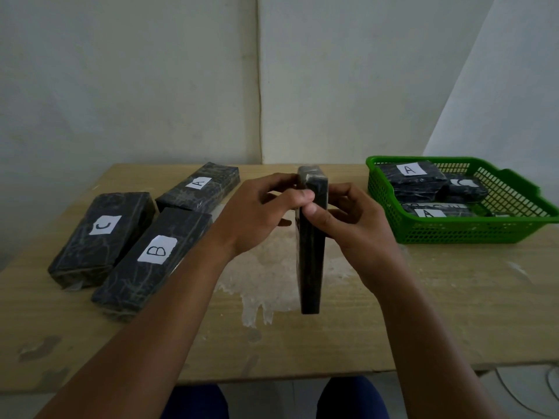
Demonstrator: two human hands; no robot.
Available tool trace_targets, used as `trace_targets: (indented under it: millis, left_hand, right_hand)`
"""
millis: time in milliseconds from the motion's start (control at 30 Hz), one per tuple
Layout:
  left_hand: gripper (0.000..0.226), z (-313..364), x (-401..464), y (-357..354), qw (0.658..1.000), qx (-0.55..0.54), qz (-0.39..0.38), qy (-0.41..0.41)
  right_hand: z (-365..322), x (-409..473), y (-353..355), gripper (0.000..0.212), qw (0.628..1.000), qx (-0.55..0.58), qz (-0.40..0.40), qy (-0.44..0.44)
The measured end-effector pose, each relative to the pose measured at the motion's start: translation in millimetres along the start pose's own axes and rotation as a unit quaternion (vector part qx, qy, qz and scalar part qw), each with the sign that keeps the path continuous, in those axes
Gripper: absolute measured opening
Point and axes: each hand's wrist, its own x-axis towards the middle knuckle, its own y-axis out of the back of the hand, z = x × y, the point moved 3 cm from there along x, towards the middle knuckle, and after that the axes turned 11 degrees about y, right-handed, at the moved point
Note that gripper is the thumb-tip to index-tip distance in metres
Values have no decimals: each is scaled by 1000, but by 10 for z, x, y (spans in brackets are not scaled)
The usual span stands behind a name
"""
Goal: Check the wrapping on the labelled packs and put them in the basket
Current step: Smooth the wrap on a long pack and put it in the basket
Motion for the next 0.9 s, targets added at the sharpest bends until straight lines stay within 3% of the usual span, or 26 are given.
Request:
trace_targets:
  millis: [133, 367, 533, 633, 800, 900]
  left_hand:
    - [57, 43, -34, -33, 999, 11, 26, -34]
    - [36, 63, -39, -51, 997, 19, 51, -48]
    - [29, 47, -18, -60, 998, 11, 37, -42]
    - [27, -10, 43, -57, 998, -62, 30, 9]
    - [49, -123, 86, -51, 984, -162, 27, 69]
    - [54, -144, 62, -98, 983, -165, 9, 83]
  right_hand:
    - [-28, 16, 28, 63, 1000, 1, -9, 12]
    - [-38, 22, 33, 63, 1000, 6, -14, 6]
    - [-36, 26, 24, 64, 1000, -17, -16, 15]
    - [-46, 5, -3, 71, 999, -31, -10, 18]
    - [-15, 49, 22, 35, 994, 9, 108, 5]
    - [-2, 100, 12, 29, 993, 37, 106, -26]
